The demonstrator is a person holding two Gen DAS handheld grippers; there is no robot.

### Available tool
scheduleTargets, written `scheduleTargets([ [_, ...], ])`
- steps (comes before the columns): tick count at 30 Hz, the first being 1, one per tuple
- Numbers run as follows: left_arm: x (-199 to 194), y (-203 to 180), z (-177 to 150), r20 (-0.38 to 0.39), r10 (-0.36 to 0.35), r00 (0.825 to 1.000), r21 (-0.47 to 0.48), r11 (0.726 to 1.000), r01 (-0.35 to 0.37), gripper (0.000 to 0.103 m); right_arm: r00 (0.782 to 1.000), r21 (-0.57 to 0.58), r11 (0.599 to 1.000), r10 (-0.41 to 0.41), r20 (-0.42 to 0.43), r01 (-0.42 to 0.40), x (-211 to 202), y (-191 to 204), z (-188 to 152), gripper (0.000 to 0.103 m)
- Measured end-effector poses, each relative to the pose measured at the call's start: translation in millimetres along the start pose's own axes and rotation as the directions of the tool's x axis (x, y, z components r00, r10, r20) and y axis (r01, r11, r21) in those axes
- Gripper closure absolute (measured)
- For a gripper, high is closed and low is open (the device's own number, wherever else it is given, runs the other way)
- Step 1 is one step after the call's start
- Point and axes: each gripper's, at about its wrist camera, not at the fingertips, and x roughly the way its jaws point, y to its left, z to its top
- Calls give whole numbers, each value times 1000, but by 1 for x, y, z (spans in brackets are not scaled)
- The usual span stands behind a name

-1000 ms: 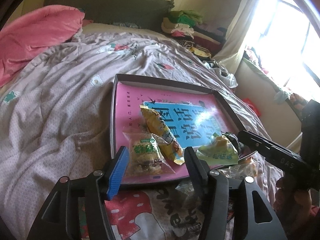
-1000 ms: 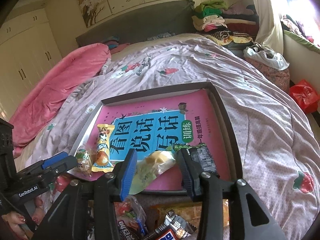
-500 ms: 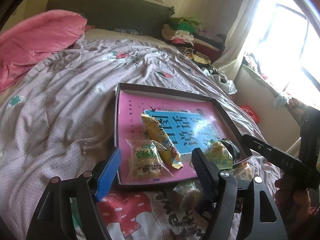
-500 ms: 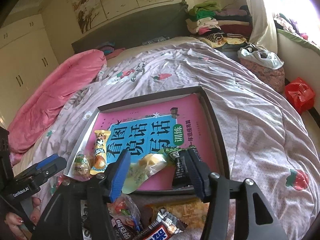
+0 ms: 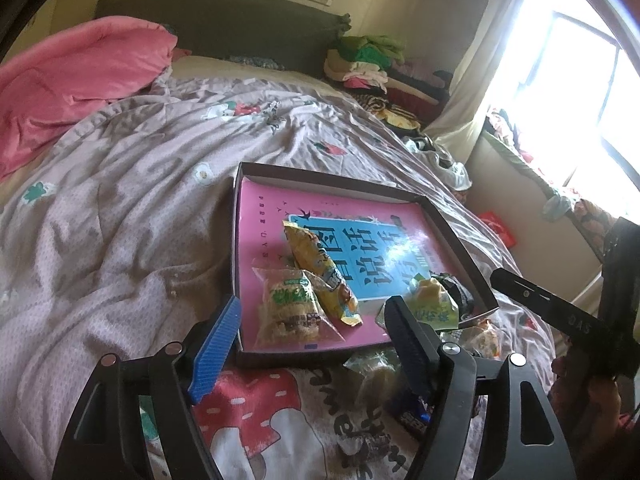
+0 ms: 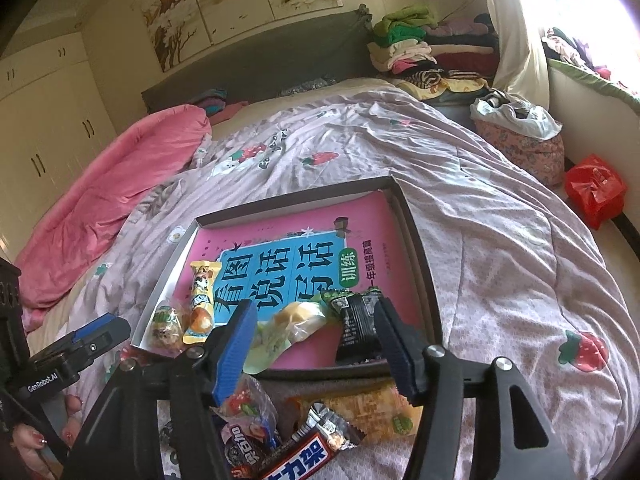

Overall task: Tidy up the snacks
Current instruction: 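Withdraw both open tools from the tray back toward the snack pile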

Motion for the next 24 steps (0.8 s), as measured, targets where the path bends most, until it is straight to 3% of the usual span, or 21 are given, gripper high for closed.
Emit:
scheduleTargets([
  [15,-10,-8,-7,-13,4,1000,21,1000,-4,26,1000,-15,1000,-2,-2,2,-9,6,-3,37],
  [24,-5,-18,-13,-70,-26,997,54,998,30,25,1000,-11,1000,-1,-15,1,-13,4,-10,37],
])
